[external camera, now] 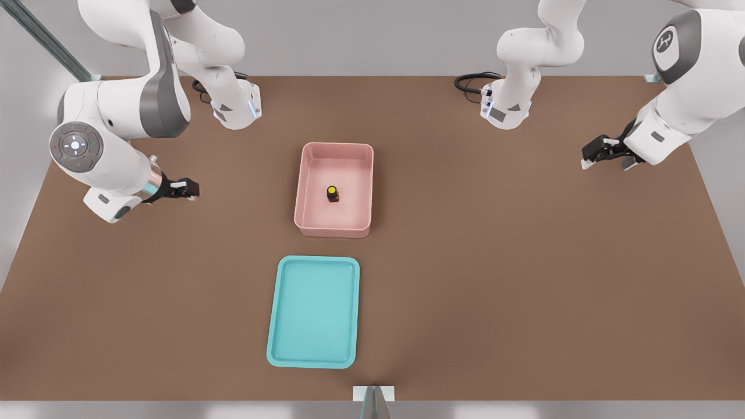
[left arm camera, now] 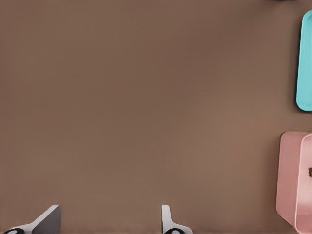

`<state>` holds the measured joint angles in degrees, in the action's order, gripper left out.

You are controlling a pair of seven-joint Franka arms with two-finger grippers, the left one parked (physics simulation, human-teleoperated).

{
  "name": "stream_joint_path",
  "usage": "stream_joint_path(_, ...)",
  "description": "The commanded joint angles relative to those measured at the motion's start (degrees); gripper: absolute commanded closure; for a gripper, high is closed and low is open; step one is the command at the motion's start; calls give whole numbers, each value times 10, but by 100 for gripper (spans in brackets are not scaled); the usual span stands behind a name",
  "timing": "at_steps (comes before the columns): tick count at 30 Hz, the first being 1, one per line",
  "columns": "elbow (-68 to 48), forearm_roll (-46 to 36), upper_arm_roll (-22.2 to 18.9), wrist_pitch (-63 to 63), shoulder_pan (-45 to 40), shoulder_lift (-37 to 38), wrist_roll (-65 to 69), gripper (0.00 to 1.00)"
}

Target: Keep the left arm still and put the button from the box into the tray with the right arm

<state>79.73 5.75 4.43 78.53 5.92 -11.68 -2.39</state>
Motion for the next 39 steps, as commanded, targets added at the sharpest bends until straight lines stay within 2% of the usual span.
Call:
stream_joint_path(1, -1, -1, 0, -12, 3, -1, -23, 0)
stream_joint_path(2, -4, -6, 1, -13, 39, -12, -31, 0)
stream_joint_path(3, -4, -19, 0, -17, 121, -21, -57, 0)
stream_joint_path(5, -35, -83, 4, 26, 254, -99, -279, 0)
stream_joint_path(6, -34, -86, 4, 64, 316, -120, -353, 0)
stream_joint_path(8, -35, -91, 8, 159, 377, -181, -418, 0)
stream_joint_path(9, -36, -87, 27, 186, 378, -202, -417, 0)
stream_joint_path(11, 2, -72, 29, 254, 390, -218, -417, 0)
stream_joint_path(12, 36, -72, 29, 278, 390, -204, -416, 0)
stream_joint_path(16, 304, -47, 29, 478, 371, -92, -406, 0)
stream_joint_path(18, 351, -21, 29, 512, 367, -81, -408, 0)
stream_joint_path(22, 391, 48, 27, 632, 360, -111, -443, 0)
stream_joint_path(26, 445, 79, 28, 676, 359, -127, -452, 0)
stream_joint_path(33, 457, 78, 37, 680, 364, -154, -576, 0)
stream_joint_path(39, 463, 79, 37, 676, 358, -156, -577, 0)
